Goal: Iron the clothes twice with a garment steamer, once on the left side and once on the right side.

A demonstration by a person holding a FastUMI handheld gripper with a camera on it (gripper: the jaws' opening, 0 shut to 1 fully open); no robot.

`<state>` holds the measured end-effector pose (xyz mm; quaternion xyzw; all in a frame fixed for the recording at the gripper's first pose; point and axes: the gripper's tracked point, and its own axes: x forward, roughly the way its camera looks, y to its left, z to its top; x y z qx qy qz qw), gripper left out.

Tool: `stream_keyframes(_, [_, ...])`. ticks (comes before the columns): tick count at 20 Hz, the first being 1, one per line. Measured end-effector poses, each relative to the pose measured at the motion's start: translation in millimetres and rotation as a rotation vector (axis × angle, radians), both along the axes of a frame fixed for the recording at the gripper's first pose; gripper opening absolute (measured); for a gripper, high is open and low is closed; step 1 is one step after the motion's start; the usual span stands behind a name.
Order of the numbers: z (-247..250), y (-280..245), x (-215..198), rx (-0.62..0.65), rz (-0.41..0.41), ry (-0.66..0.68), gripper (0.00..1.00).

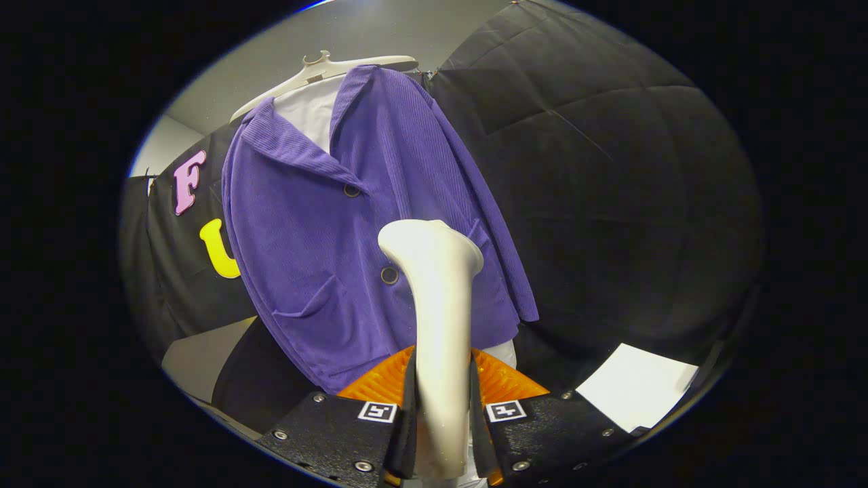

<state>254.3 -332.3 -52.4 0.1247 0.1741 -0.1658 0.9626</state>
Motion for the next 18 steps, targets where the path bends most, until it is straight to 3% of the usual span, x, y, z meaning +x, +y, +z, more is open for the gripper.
stream_keyframes(18, [-133.5, 7.2, -65.3, 0.058, -0.034, 0.244, 0.33])
